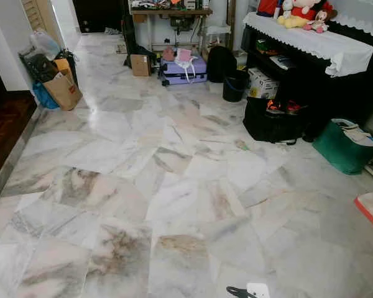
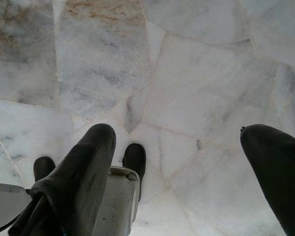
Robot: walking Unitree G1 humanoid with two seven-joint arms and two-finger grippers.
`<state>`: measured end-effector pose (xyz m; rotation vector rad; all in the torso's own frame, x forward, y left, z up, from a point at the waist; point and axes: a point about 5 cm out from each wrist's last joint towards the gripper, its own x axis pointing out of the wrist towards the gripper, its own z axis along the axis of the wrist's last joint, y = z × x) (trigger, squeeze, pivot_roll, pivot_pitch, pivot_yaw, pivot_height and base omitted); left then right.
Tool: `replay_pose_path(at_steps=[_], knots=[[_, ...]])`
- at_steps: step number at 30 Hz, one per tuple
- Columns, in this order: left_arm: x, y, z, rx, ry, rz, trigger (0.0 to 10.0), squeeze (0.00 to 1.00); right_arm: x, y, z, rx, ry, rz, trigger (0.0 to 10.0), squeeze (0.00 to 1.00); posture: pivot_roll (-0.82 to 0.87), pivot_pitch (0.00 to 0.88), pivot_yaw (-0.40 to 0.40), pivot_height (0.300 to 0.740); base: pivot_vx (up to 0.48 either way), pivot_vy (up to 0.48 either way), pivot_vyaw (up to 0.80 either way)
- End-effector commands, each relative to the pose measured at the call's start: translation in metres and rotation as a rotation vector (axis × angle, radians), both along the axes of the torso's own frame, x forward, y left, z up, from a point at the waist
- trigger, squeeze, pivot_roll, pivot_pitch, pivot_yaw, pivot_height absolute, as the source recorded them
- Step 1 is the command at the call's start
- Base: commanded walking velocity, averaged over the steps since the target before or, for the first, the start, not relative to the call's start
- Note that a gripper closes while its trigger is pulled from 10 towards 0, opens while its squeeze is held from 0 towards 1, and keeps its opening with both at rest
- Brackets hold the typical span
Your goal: Hang hanger
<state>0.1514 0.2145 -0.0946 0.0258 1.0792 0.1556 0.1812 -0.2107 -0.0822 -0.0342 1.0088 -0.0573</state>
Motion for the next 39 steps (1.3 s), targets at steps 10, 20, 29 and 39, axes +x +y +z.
replay_pose_path(at_steps=[10, 20, 29, 39], knots=[[0.033, 0.022, 0.02, -0.046, -0.135, 0.032, 10.0, 0.0, -0.025, -0.009, -0.009, 0.135, 0.045, -0.175, 10.0, 0.0, 0.11, 0.0, 0.009, 0.74, 0.0, 0.0, 0.0], [0.031, 0.021, 0.019, -0.012, -0.112, -0.033, 10.0, 0.0, -0.026, -0.006, -0.01, 0.132, 0.052, -0.159, 10.0, 0.0, 0.13, 0.0, 0.0, 0.74, 0.0, 0.0, 0.0], [0.031, 0.021, 0.019, -0.012, -0.112, -0.033, 10.0, 0.0, -0.026, -0.006, -0.01, 0.132, 0.052, -0.159, 10.0, 0.0, 0.13, 0.0, 0.0, 0.74, 0.0, 0.0, 0.0], [0.031, 0.021, 0.019, -0.012, -0.112, -0.033, 10.0, 0.0, -0.026, -0.006, -0.01, 0.132, 0.052, -0.159, 10.0, 0.0, 0.13, 0.0, 0.0, 0.74, 0.0, 0.0, 0.0]])
